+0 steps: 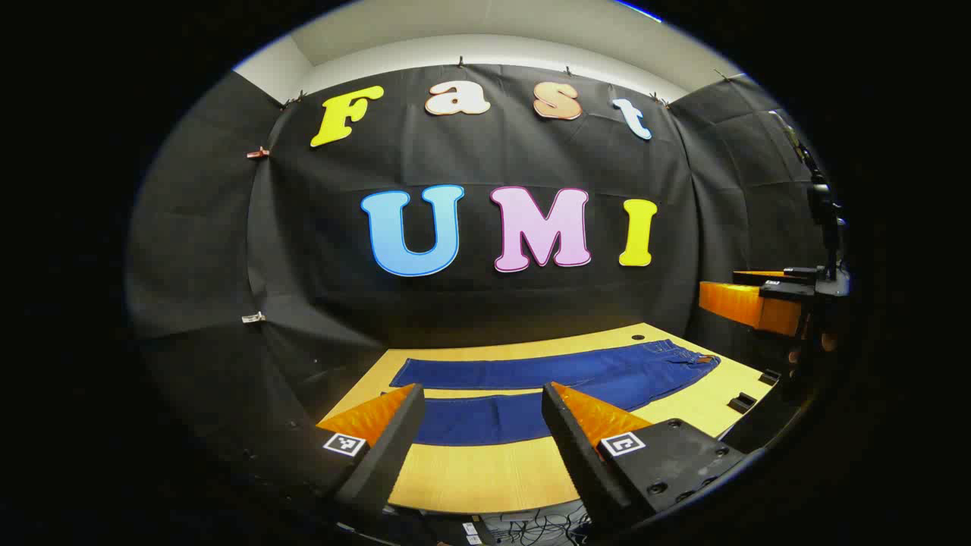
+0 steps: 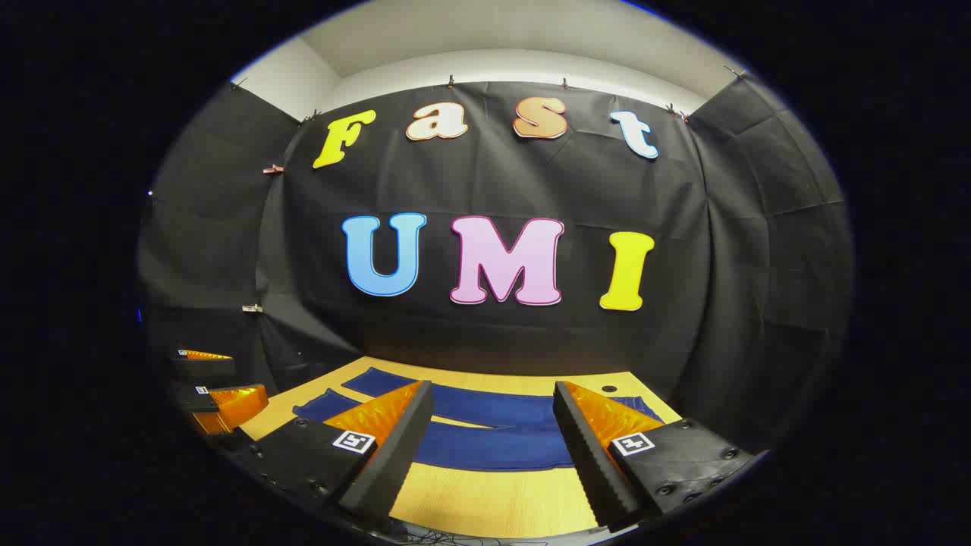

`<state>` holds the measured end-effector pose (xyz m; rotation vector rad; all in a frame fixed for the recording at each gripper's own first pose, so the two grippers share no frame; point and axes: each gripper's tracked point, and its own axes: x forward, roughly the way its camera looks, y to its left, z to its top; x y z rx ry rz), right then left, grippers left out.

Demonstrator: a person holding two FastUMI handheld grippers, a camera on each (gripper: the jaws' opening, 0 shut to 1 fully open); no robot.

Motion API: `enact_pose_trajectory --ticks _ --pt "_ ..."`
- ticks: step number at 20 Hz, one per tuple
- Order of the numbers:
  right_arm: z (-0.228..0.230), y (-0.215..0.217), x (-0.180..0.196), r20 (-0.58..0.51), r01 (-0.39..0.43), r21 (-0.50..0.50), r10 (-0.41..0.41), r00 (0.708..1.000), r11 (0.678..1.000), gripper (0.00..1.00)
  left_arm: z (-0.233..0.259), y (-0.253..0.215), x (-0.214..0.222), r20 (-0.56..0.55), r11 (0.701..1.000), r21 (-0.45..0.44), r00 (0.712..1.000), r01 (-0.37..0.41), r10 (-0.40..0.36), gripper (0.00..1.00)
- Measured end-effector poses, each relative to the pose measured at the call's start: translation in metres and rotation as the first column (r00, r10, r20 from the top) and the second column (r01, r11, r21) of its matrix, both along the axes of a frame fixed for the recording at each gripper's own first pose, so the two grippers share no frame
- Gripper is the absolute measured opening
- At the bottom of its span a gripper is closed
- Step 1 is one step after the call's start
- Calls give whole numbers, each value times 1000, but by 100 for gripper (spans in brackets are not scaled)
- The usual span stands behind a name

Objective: Grasp the waist and the cuffs of the jeans and fold them to make the two legs overlap; first hold the waist and fold one-third of the jeans toward the cuffs, then hold the cuffs and fold the remaining one-third in the same direction to finish folding.

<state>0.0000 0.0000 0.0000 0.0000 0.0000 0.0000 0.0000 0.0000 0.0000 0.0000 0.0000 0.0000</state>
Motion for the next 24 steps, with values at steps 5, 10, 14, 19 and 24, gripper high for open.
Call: enact_pose_trajectory --ticks 5,10,14,19,24 --pt "8 14 6 12 -39 -11 39 999 999 97 3 5 -4 12 1000 -14 1000 -10 11 96" --pt "8 24 5 8 -62 -26 62 998 998 97 3 9 -3 34 999 -50 999 6 -4 97" --pt "8 17 5 3 -49 -27 49 999 998 97 7 9 6 50 998 -64 999 19 -15 96" --pt "6 1 12 4 -28 -50 28 1000 998 97 5 23 38 42 997 -83 999 -4 8 94" --pt "-1 -20 32 -19 5 -46 -6 1000 999 97 -8 67 79 10 997 -57 998 -58 59 97"
